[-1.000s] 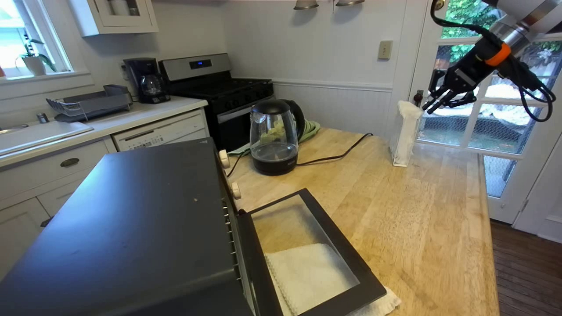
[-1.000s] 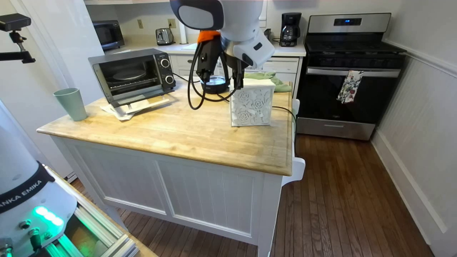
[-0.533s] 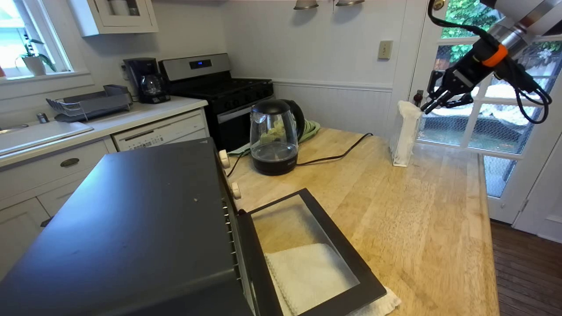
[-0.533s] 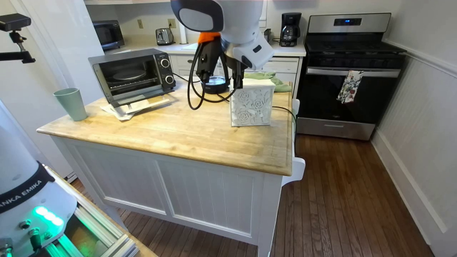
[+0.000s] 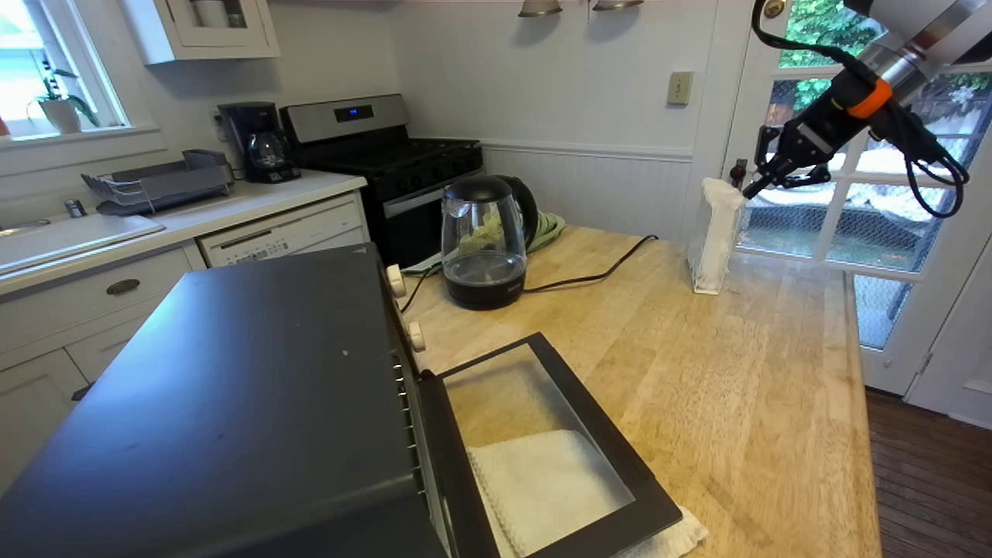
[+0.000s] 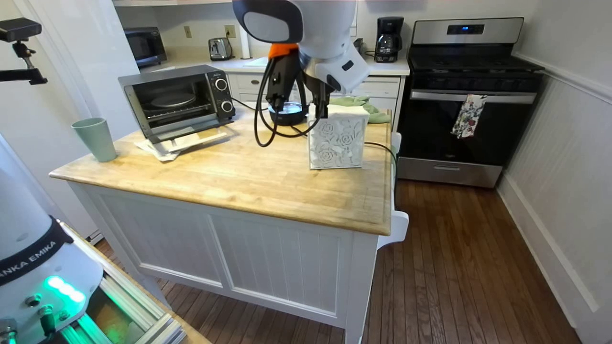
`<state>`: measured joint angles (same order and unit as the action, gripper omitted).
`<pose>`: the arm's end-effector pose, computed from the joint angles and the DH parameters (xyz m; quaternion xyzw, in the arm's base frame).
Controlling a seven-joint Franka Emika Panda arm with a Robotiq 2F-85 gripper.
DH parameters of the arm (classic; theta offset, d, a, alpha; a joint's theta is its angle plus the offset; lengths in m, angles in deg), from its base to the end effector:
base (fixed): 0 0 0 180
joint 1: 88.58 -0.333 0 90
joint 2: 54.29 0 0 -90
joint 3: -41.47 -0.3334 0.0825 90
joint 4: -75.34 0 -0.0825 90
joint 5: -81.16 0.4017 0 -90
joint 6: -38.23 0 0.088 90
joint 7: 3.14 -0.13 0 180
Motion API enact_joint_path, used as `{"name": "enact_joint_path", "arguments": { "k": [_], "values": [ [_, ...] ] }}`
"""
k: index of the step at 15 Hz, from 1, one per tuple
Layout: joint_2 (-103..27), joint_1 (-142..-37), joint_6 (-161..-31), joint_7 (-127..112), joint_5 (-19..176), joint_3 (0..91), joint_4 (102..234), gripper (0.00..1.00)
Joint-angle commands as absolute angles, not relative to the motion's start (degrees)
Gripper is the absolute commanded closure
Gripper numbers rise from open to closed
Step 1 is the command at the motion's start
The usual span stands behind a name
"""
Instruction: Lift one paper towel and put it on the cupboard
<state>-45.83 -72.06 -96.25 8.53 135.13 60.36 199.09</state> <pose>0.4926 -0.3172 0.3283 -0.8164 0.4864 -0.1495 0.2730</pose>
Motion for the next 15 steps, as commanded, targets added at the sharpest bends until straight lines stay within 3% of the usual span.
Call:
{"name": "enact_joint_path", "arguments": {
  "k": [1, 15],
  "values": [
    [-46.1, -70.7, -95.9, 8.0, 136.6, 59.4, 197.8, 1.0],
    [-53.5, -71.0, -95.8, 9.6, 134.2, 59.6, 199.8, 1.0]
  ]
}}
